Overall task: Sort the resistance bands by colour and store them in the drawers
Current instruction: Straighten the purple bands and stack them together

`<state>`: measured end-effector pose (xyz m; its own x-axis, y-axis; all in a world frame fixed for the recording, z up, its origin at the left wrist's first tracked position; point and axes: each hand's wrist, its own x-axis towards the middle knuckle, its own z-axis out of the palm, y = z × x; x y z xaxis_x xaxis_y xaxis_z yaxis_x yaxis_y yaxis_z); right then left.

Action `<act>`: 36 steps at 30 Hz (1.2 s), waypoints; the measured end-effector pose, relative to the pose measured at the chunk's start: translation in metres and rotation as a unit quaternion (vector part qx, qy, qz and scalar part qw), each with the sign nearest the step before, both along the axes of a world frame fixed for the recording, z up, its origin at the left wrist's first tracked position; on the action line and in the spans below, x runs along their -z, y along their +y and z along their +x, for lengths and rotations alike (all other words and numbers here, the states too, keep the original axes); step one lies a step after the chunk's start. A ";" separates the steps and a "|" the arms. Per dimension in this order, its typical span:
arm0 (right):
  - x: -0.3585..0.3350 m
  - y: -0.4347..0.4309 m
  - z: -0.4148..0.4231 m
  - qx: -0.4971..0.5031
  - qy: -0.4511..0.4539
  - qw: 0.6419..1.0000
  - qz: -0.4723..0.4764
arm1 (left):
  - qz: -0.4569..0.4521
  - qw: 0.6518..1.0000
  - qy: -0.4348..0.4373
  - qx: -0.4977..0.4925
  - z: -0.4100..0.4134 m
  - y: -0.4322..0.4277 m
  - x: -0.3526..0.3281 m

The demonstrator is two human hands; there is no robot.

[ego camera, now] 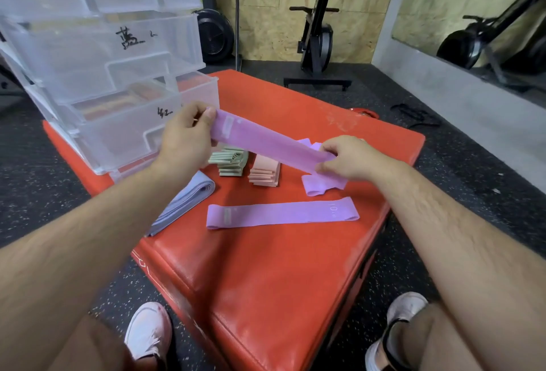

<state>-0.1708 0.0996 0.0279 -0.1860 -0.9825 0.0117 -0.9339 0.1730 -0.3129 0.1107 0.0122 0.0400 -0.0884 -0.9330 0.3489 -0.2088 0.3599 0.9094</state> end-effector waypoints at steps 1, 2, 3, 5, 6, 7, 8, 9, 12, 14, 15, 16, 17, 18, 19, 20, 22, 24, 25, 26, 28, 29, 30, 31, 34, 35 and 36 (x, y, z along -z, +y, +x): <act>0.000 0.002 -0.007 0.008 -0.020 1.000 0.001 | 0.011 1.000 0.001 -0.005 0.001 -0.002 0.002; -0.001 0.004 -0.013 0.013 -0.038 0.999 -0.001 | 0.022 1.000 0.004 -0.012 0.001 -0.003 0.004; -0.003 0.007 -0.018 0.019 -0.055 0.998 -0.005 | 0.030 0.999 0.007 -0.019 0.001 -0.004 0.005; -0.006 0.012 -0.028 0.025 -0.090 0.995 -0.019 | 0.046 0.999 0.004 -0.030 0.001 -0.004 0.007; -0.008 0.015 -0.032 0.028 -0.110 0.993 -0.024 | 0.055 0.998 -0.002 -0.032 0.001 -0.004 0.009; -0.009 0.019 -0.036 0.033 -0.133 0.990 -0.027 | 0.063 0.997 -0.015 -0.034 0.002 -0.004 0.011; -0.008 0.022 -0.039 0.042 -0.160 0.986 -0.027 | 0.068 0.996 -0.039 -0.036 0.004 -0.003 0.014; -0.007 0.025 -0.042 0.053 -0.194 0.979 -0.025 | 0.070 0.995 -0.063 -0.033 0.005 -0.003 0.018; -0.003 0.035 -0.047 0.092 -0.295 0.951 -0.023 | 0.093 0.991 -0.095 -0.020 0.012 0.001 0.028; 0.000 0.042 -0.047 0.119 -0.348 0.930 -0.019 | 0.096 0.987 -0.130 -0.023 0.013 0.007 0.035; 0.001 0.045 -0.047 0.128 -0.372 0.919 -0.018 | 0.094 0.986 -0.139 -0.022 0.013 0.010 0.039; 0.003 0.048 -0.046 0.133 -0.388 0.912 -0.018 | 0.093 0.987 -0.131 -0.022 0.013 0.013 0.043; 0.005 0.051 -0.045 0.134 -0.399 0.907 -0.016 | 0.099 0.988 -0.117 -0.016 0.014 0.016 0.047; 0.008 0.054 -0.042 0.136 -0.407 0.903 -0.015 | 0.109 0.989 -0.099 -0.015 0.016 0.020 0.050; 0.010 0.056 -0.039 0.138 -0.413 0.900 -0.014 | 0.117 0.989 -0.089 -0.016 0.019 0.021 0.055; 0.013 0.058 -0.036 0.141 -0.414 0.899 -0.012 | 0.114 0.988 -0.099 -0.026 0.022 0.019 0.061; 0.020 0.061 -0.031 0.143 -0.404 0.903 -0.002 | 0.096 0.983 -0.148 -0.040 0.029 0.021 0.069; 0.026 0.063 -0.028 0.144 -0.394 0.908 0.013 | 0.097 0.980 -0.169 -0.029 0.033 0.022 0.077; 0.029 0.063 -0.027 0.146 -0.390 0.909 0.019 | 0.098 0.979 -0.176 -0.020 0.034 0.022 0.081; 0.033 0.064 -0.026 0.147 -0.383 0.912 0.024 | 0.095 0.976 -0.195 -0.013 0.035 0.022 0.085; 0.040 0.065 -0.024 0.148 -0.356 0.922 0.028 | 0.086 0.967 -0.240 -0.005 0.037 0.026 0.088; 0.043 0.065 -0.023 0.145 -0.333 0.931 0.029 | 0.087 0.960 -0.266 -0.005 0.039 0.026 0.091; 0.046 0.066 -0.021 0.140 -0.308 0.940 0.032 | 0.083 0.953 -0.292 -0.005 0.040 0.027 0.092; 0.047 0.068 -0.020 0.137 -0.286 0.948 0.036 | 0.082 0.947 -0.312 -0.004 0.040 0.028 0.091; 0.046 0.070 -0.016 0.137 -0.258 0.956 0.040 | 0.068 0.939 -0.337 0.010 0.040 0.030 0.091; 0.046 0.070 -0.016 0.138 -0.258 0.955 0.038 | 0.063 0.938 -0.342 0.012 0.040 0.031 0.090; 0.046 0.069 -0.015 0.139 -0.258 0.955 0.037 | 0.057 0.936 -0.346 0.015 0.040 0.032 0.089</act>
<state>-0.1862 0.1686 -0.0181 -0.4029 -0.8883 -0.2204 -0.5737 0.4327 -0.6955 0.1506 0.0439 -0.0491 -0.2823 -0.9544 0.0967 -0.7539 0.2831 0.5929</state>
